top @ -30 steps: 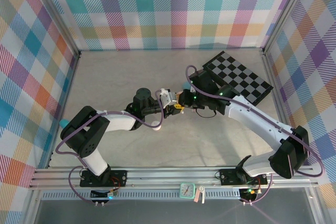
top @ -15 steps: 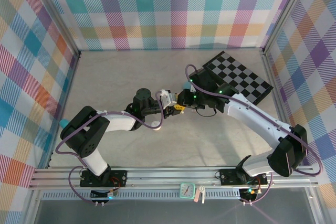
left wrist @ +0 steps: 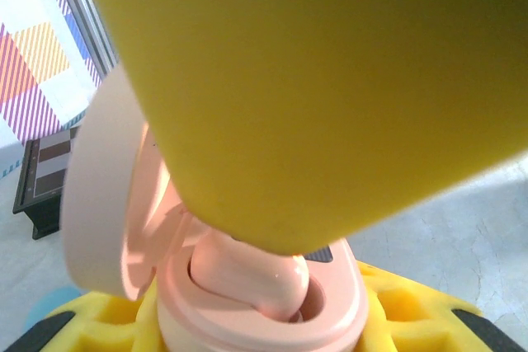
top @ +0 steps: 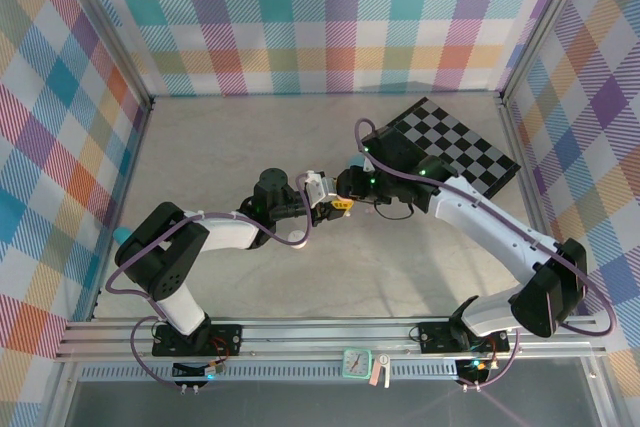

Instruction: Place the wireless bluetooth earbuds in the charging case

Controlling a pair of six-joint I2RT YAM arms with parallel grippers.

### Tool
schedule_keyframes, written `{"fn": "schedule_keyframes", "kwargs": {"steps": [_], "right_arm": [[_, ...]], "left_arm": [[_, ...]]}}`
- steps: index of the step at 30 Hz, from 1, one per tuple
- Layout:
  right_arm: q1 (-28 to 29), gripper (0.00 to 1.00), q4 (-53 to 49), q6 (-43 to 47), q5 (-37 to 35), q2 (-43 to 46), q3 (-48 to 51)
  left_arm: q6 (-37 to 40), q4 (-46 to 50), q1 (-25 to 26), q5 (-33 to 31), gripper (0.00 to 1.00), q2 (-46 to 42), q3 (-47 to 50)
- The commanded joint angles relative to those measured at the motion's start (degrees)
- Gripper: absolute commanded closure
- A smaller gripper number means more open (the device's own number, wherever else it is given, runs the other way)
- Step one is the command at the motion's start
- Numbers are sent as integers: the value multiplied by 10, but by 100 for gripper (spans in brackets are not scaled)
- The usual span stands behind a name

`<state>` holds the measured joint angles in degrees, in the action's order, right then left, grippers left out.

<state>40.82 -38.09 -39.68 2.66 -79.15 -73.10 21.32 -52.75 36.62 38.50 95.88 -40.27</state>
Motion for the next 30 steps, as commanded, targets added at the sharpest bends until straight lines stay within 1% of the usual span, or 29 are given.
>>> {"fn": "schedule_keyframes", "kwargs": {"steps": [1,4,8,10,12,16,19,21,26,30], "right_arm": [[-4,55,34,40,28,58,28],[-4,53,45,57,14,110,69],[-9,53,46,73,-56,177,122],[-22,54,56,67,-74,205,150],[-52,54,82,47,-64,227,184],[-140,55,183,-37,18,247,270],[-181,55,251,-88,65,215,314],[-190,55,278,-102,80,174,324],[-190,57,327,-104,95,68,324],[-190,59,358,-100,97,-6,318]], "left_arm": [[-16,-44,-2,19,65,-4,9],[-38,-69,-12,21,65,-4,16],[-44,-71,-25,18,65,-17,32],[-45,-66,-32,16,65,-25,39],[-45,-63,-37,15,65,-35,48],[-48,-55,-45,12,65,-57,65],[-50,-41,-45,18,65,-73,73],[-53,-39,-45,18,65,-83,80],[-59,-30,-45,20,65,-106,91],[-72,-43,-45,21,65,-112,97]]}}
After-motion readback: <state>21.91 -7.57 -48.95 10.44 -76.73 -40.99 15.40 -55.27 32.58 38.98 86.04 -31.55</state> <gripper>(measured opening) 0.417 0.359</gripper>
